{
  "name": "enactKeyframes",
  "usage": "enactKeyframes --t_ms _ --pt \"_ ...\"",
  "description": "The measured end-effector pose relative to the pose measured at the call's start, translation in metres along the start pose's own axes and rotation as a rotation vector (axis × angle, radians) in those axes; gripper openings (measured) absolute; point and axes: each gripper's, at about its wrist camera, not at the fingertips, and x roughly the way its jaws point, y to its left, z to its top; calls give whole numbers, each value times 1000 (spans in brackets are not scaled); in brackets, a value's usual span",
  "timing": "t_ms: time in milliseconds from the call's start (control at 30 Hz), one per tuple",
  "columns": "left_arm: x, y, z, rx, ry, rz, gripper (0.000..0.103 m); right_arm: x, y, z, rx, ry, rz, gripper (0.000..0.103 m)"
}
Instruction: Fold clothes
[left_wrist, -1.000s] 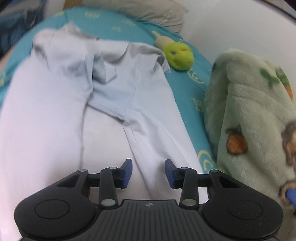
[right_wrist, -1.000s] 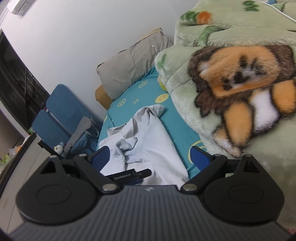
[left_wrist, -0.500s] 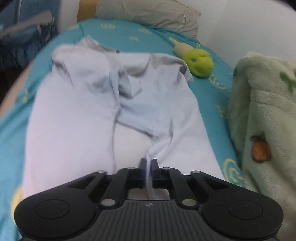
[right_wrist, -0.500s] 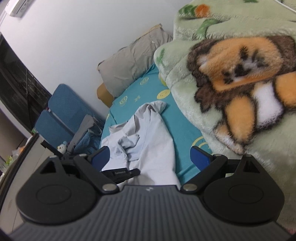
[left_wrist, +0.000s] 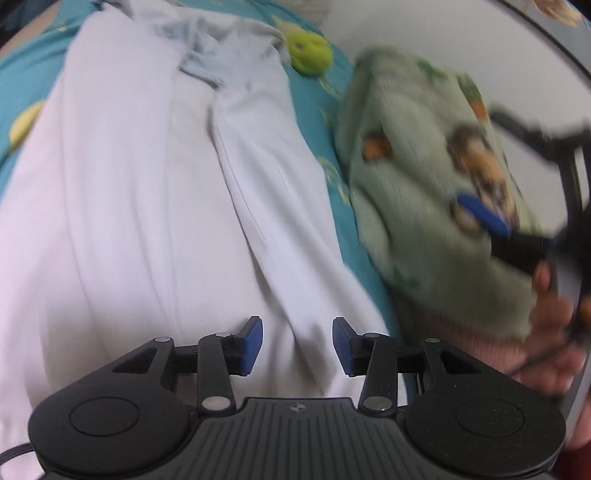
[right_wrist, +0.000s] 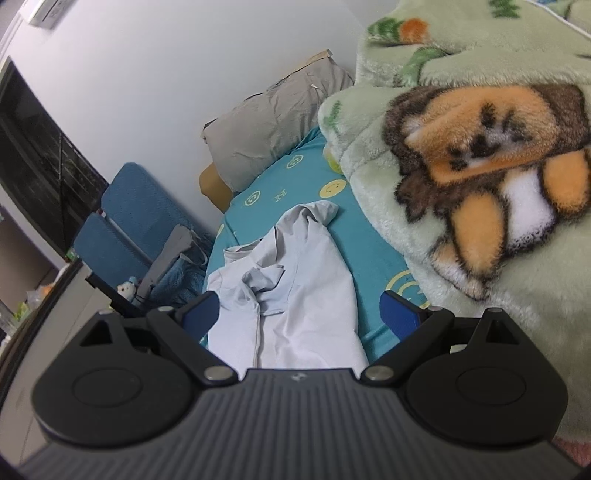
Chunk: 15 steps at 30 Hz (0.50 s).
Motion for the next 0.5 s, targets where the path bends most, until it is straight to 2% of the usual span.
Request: enactKeyframes --t_ms 67,100,133,200,367,433,500 --pt "5 -7 -9 50 -8 27 40 -6 3 -3 -11 2 -5 95" --pt "5 -9 -10 65 -19 31 30 -9 4 -5 -16 3 -7 95" --pt "2 -11 -8 71 -28 28 6 -12 5 -6 -26 2 -11 95" --pt "-5 -13 -5 72 -47 17 3 -16 6 -9 -45 6 -21 95" --pt "-47 -3 -4 -28 -84 -63 3 -8 6 -18 -78 71 -58 95" --pt "-55 5 -14 -59 -80 -59 3 0 5 -24 -89 107 -84 95" --pt "-62 9 -24 -54 -86 -16 3 13 0 -34 -78 172 -101 95"
